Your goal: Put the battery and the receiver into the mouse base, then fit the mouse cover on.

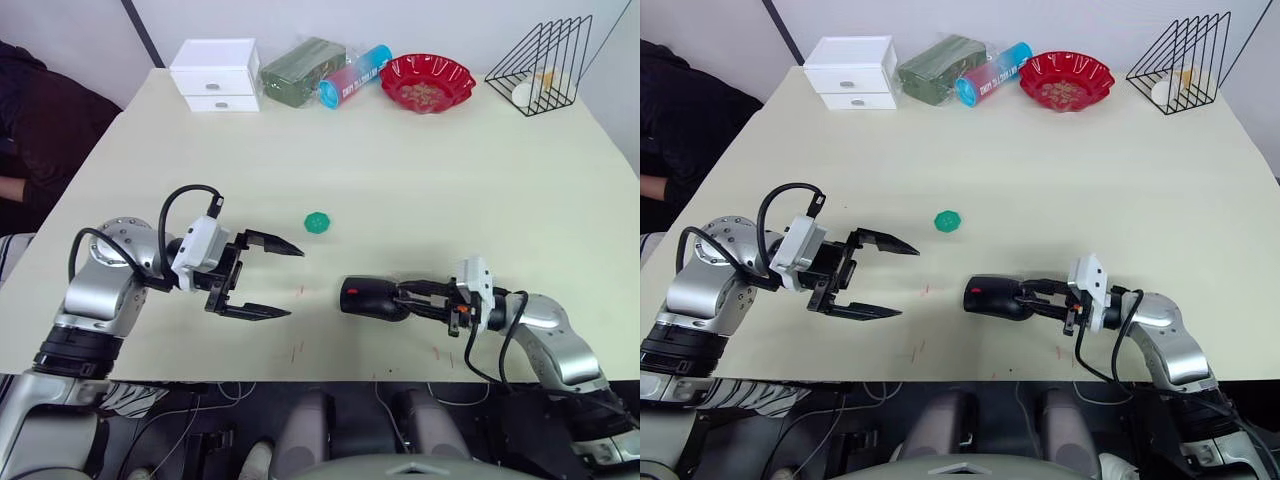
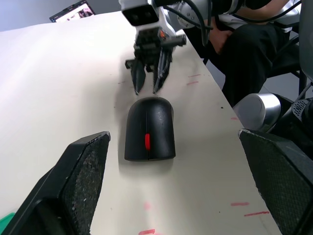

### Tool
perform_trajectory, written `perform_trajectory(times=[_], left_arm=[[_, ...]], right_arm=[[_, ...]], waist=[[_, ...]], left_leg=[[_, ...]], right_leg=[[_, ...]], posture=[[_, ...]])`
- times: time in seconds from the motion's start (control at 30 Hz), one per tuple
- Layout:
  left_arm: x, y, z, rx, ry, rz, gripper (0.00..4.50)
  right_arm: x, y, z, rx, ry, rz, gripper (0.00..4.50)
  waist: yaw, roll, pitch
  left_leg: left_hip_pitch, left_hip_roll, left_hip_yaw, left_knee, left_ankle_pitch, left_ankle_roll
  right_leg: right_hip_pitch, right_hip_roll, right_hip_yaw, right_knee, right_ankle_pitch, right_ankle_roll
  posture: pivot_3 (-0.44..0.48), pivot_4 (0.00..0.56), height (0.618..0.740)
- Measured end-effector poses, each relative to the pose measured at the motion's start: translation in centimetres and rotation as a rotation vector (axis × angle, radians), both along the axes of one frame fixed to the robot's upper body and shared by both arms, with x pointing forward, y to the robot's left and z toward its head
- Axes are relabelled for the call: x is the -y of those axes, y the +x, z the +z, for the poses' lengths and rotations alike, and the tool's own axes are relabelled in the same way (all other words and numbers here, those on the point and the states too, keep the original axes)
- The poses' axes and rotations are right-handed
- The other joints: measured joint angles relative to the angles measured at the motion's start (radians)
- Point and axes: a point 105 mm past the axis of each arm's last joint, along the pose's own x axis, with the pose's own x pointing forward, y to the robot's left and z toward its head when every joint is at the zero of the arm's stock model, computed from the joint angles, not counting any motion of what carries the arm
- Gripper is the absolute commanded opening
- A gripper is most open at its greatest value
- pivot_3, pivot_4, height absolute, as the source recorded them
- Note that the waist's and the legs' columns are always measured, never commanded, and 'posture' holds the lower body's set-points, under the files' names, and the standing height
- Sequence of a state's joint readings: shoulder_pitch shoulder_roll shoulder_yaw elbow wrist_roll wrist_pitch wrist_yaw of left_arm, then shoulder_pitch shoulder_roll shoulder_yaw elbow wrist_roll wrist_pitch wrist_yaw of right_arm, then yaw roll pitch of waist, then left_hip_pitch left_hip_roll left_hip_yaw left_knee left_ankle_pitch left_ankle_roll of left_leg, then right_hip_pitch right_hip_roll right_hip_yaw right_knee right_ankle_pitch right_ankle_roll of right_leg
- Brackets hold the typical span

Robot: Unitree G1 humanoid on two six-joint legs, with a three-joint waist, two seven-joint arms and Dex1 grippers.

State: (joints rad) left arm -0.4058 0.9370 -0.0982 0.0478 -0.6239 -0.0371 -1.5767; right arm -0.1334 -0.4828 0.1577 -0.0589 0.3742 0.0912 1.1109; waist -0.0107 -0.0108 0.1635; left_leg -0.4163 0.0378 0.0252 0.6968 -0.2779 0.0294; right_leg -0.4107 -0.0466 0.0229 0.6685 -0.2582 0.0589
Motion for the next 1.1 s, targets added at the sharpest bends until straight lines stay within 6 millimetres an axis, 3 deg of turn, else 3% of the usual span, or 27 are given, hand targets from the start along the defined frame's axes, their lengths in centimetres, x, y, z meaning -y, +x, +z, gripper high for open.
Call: perform_trajectory(times=[0.2, 0.6, 0.73, 0.83, 0.97, 1.1], left_arm=[[0.0, 0.0, 0.0, 0.002, 0.000, 0.000, 4.50], [-0.2, -0.1, -0.4, -0.007, -0.001, 0.007, 4.50], [-0.8, 0.0, -0.7, -0.035, -0.031, 0.063, 4.50], [-1.3, 0.3, -1.2, -0.063, -0.057, 0.141, 4.50], [-2.2, 1.6, -1.6, -0.075, -0.125, 0.327, 4.50], [-3.7, 2.5, -2.6, -0.098, -0.139, 0.523, 4.50]], right_arm=[[-0.1, 0.5, -0.5, 0.037, -0.107, 0.023, 1.25], [0.5, 0.4, -0.5, 0.032, -0.098, -0.006, 1.25], [1.9, 0.0, 0.2, 0.027, -0.037, -0.086, 1.25], [3.9, 0.4, 2.1, 0.092, -0.006, -0.177, 1.25], [7.1, 0.3, 2.7, 0.102, 0.003, -0.312, 1.25], [10.3, -0.2, 2.7, 0.094, -0.002, -0.432, 2.96]], waist=[[-0.007, -0.002, -0.002], [-0.010, -0.003, -0.003], [-0.003, -0.002, -0.001], [0.000, -0.002, -0.001], [0.006, -0.002, -0.001], [0.002, -0.002, -0.001]], left_leg=[[0.004, 0.001, 0.001, 0.000, 0.000, 0.000], [0.005, 0.002, 0.002, 0.000, 0.000, 0.000], [0.002, 0.002, 0.003, 0.000, 0.000, 0.000], [0.002, 0.002, 0.003, 0.000, 0.000, 0.000], [0.002, 0.002, 0.002, 0.000, 0.000, 0.000], [0.002, 0.002, 0.002, 0.000, 0.000, 0.000]], right_leg=[[0.001, 0.001, 0.001, 0.002, 0.000, 0.000], [0.001, 0.003, 0.003, 0.003, 0.000, -0.002], [-0.001, 0.002, 0.003, 0.003, 0.000, -0.001], [-0.001, 0.002, 0.003, 0.003, 0.000, -0.001], [0.000, 0.001, 0.002, 0.002, 0.000, -0.001], [0.000, 0.001, 0.003, 0.002, 0.000, -0.001]], posture=[[0.000, 0.150, 0.740], [0.000, 0.150, 0.740], [0.000, 0.150, 0.740], [0.000, 0.150, 0.740], [0.000, 0.150, 0.740], [0.000, 0.150, 0.740]])
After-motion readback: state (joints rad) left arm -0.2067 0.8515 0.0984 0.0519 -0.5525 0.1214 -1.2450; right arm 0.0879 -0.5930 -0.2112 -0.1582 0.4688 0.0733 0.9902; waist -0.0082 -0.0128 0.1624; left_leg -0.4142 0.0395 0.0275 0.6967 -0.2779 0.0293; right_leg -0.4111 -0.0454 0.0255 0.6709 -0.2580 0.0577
